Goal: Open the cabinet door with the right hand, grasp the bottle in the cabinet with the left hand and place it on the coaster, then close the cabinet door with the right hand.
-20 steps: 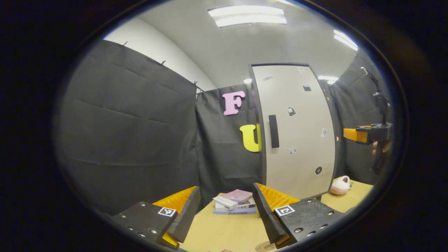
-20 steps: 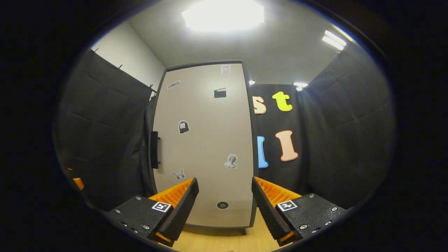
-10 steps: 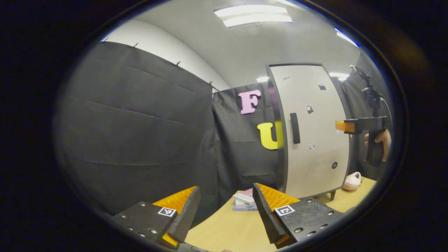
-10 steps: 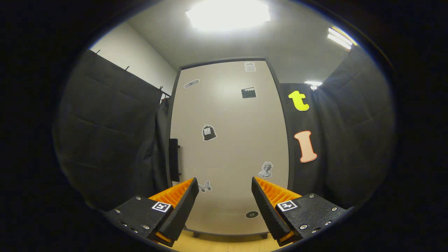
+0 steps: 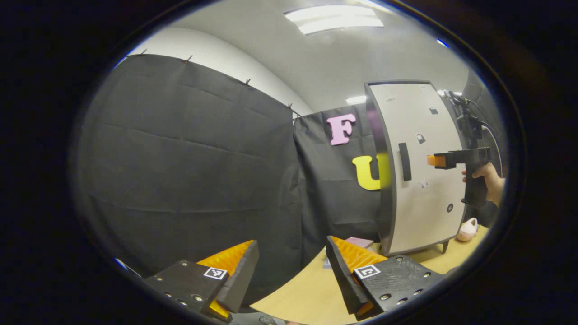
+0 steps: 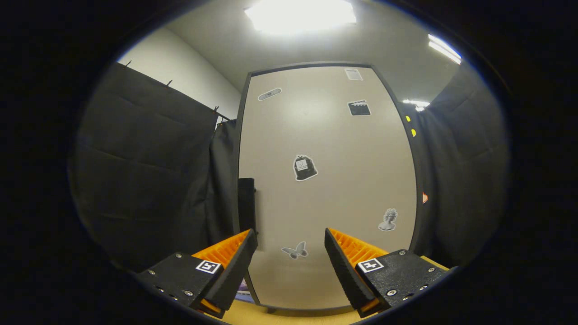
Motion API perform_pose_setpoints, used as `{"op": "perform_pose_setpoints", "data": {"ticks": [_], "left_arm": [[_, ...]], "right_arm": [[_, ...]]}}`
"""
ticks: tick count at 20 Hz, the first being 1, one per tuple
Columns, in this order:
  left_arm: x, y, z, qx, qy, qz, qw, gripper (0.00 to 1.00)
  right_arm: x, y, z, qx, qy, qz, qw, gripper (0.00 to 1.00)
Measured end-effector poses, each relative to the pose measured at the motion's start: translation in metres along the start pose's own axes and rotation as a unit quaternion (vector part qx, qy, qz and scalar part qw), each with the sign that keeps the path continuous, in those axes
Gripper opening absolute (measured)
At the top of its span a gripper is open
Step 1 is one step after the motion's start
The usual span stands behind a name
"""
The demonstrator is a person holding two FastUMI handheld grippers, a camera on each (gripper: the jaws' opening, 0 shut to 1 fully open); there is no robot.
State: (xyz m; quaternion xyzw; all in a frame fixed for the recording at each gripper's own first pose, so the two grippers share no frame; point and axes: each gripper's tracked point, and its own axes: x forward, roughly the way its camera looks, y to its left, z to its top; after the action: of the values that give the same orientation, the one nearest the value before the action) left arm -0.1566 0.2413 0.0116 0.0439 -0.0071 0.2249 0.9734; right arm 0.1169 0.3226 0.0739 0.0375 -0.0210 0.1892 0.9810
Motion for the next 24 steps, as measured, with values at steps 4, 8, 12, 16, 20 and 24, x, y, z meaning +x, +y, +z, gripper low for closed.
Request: {"op": "perform_pose_setpoints", "data": {"ticks": [4, 8, 12, 16, 20, 24], "left_arm": [[-0.001, 0.017, -0.007, -0.003, 0.007, 0.011, 1.000, 0.89], [0.001, 0.028, -0.015, -0.005, 0.014, 0.017, 1.000, 0.86], [0.005, 0.039, -0.017, -0.007, 0.015, 0.024, 1.000, 0.89], [0.007, 0.047, -0.023, -0.010, 0.020, 0.029, 0.999, 0.89], [0.009, 0.051, -0.029, -0.013, 0.028, 0.032, 0.999, 0.86], [0.011, 0.047, -0.030, -0.023, 0.031, 0.027, 0.999, 0.89]], "right_arm": [[0.022, 0.023, -0.003, -0.010, 0.004, 0.009, 1.000, 0.94], [0.044, 0.042, -0.002, -0.014, 0.004, 0.010, 1.000, 0.94], [0.069, 0.053, -0.005, -0.008, 0.020, 0.004, 1.000, 0.90], [0.089, 0.061, -0.016, 0.007, 0.052, 0.002, 0.999, 0.76], [0.103, 0.068, -0.030, 0.031, 0.080, 0.004, 0.996, 0.48], [0.103, 0.067, -0.032, -0.007, 0.094, -0.001, 0.996, 0.27]]}}
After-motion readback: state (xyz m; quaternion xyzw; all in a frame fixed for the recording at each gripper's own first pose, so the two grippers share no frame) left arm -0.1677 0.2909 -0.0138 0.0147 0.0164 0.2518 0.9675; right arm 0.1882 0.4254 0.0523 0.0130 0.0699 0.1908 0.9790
